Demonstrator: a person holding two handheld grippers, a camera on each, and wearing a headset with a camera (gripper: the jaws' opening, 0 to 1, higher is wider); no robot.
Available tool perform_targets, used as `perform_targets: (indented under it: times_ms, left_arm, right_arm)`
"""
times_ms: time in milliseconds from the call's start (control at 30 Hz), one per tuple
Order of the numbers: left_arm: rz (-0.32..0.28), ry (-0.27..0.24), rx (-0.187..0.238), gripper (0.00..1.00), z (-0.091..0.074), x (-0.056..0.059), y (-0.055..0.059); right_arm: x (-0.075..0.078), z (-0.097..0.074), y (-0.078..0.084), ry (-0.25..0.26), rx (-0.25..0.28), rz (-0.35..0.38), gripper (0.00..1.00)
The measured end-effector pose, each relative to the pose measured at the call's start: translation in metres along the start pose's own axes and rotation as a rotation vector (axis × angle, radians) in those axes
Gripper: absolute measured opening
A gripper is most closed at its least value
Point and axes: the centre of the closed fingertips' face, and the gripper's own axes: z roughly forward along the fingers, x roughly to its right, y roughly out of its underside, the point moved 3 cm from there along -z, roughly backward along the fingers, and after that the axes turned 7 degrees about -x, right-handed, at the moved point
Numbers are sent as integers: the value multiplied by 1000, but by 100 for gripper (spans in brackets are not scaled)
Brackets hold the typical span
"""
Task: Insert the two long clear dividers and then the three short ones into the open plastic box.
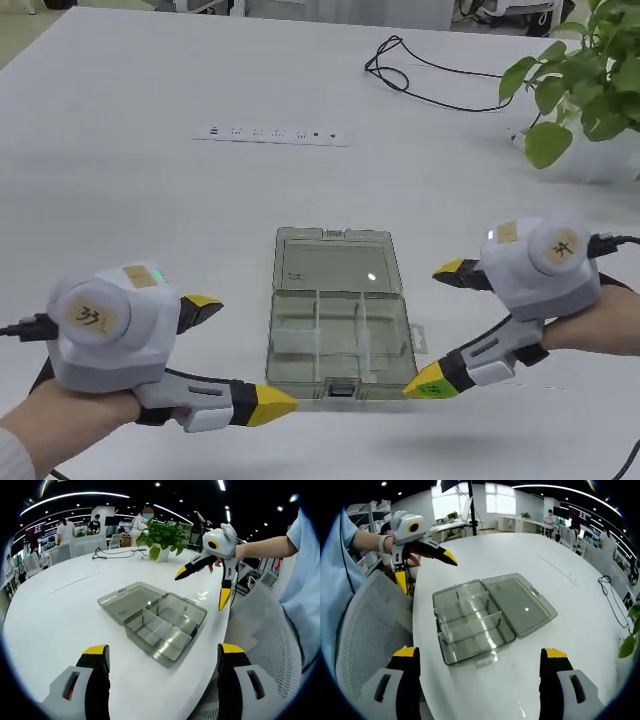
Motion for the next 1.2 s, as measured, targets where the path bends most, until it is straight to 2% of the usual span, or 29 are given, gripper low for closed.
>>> perform_targets:
  times_ms: [100,167,400,467,633,700,833,933,1000,1200]
  left_arm:
    - [0,0,-1,90,0,1,0]
    - [5,-2,-6,90,-1,1,0]
    - [4,-20,-7,90,-6,-1,-3]
    - [4,-24,-9,90,-7,0,-1]
    - [-2,-29,-22,90,-9,5,5]
    - [-7,-31,-26,90,-10,8,8]
    - [-16,-36,-33,90,-12,9,11]
    - [-22,-40,-35,90,-13,11,13]
    - [-25,-42,-40,90,-13,12,14]
    - [-27,-47,-45,89,-13,12,15]
  right_arm:
    - [3,-3,10,9,1,-4,100]
    - [5,-5,21,10,-24,-16,100]
    - [17,-14,50,24,-51,-1,96]
    - [20,-16,59,24,-70,-18,92]
    - [23,-20,76,6,-119,-29,91]
    - [22,-21,83,-6,-138,-59,86]
    - [27,-19,96,-14,-201,-80,82]
    - [26,-18,101,-34,-234,-91,74]
    - [27,-18,105,-41,-269,-138,67]
    - [27,-16,106,-51,-298,-200,55]
